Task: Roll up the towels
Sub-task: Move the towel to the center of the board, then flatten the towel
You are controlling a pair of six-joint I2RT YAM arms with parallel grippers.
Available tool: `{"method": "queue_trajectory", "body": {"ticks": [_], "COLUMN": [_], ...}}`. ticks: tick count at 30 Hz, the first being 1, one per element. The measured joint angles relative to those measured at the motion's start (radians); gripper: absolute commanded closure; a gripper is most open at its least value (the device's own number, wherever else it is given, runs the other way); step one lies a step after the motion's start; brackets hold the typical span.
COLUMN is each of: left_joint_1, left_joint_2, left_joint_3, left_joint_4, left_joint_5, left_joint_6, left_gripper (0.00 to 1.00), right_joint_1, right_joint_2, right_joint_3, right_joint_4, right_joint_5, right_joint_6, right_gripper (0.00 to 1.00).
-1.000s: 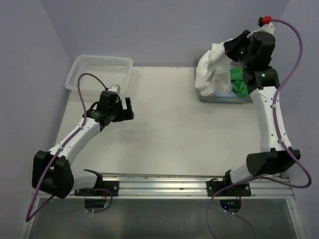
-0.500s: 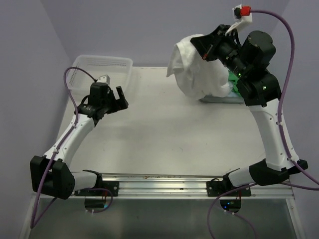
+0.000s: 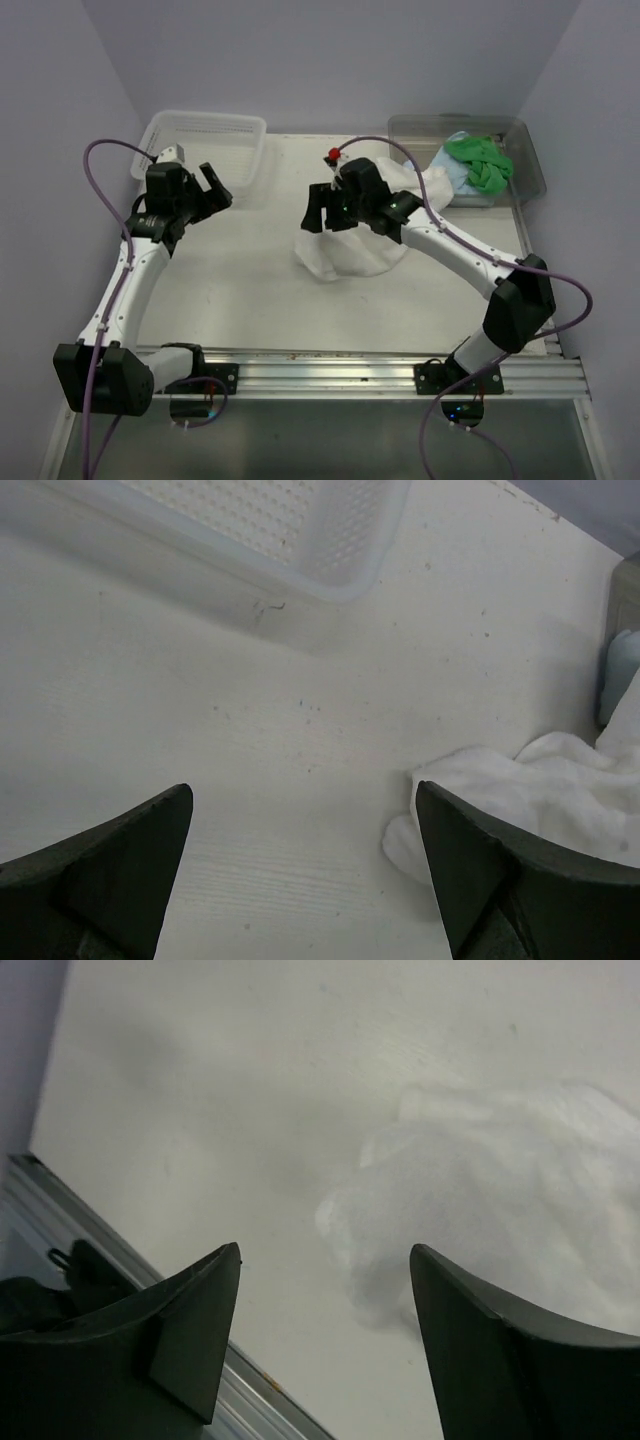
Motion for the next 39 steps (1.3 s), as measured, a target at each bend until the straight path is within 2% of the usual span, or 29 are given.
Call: {"method": "queue_trajectory", "body": {"ticks": [2,6,13,19,22,25,26,29,30,33,34,36,37,39], "left_joint_1": [-0.001,-0.050,-0.338,-0.468,-0.505,-0.529,-0.534,-0.539,-0.539,-0.538,-0.538,-0.538,-0.538,-0.537], "left_joint_2": [0.027,0.067,0.198,0.351,0.427,0.475,0.482,0.485,0.485,0.484,0.484,0.478,0.471,0.449], "left_joint_3": [-0.005,-0.024,-0.050,-0.057,-0.058,-0.067,-0.071,-0.076,-0.075,-0.073,-0.070,-0.061,-0.054,-0.032], "left_joint_4": [0.001,0.000,0.042,0.056,0.065,0.072,0.073,0.077,0.083,0.084,0.082,0.072,0.064,0.037], "left_joint_5": [0.039,0.080,0.140,0.176,0.197,0.214,0.218,0.221,0.221,0.216,0.213,0.205,0.201,0.188], "left_joint_6": [0.000,0.000,-0.024,-0.045,-0.054,-0.071,-0.077,-0.084,-0.085,-0.078,-0.077,-0.076,-0.074,-0.067], "left_gripper": [0.03,0.03,0.00,0.03,0.15,0.50,0.71,1.00,1.00,1.00,1.00,1.00,1.00,1.00], "right_joint_1": [0.003,-0.045,-0.436,-0.568,-0.590,-0.594,-0.594,-0.593,-0.593,-0.593,-0.593,-0.593,-0.593,-0.594], "right_joint_2": [0.040,0.000,-0.195,-0.155,-0.087,-0.023,-0.011,0.016,0.022,0.052,0.064,0.100,0.111,0.112], "right_joint_3": [-0.026,-0.088,-0.216,-0.290,-0.306,-0.307,-0.307,-0.309,-0.309,-0.309,-0.308,-0.306,-0.305,-0.303], "right_joint_4": [-0.045,-0.095,-0.097,-0.098,-0.096,-0.086,-0.081,-0.061,-0.052,-0.006,0.008,0.039,0.048,0.054], "right_joint_5": [0.026,0.108,0.142,0.134,0.128,0.106,0.104,0.104,0.111,0.117,0.116,0.105,0.096,0.078], "right_joint_6": [-0.011,-0.037,-0.039,-0.031,-0.028,-0.023,-0.020,-0.014,-0.012,-0.007,-0.001,0.003,0.010,0.027], "right_gripper": [0.19,0.19,0.16,0.10,0.11,0.12,0.13,0.16,0.18,0.41,0.66,0.92,1.00,1.00]}}
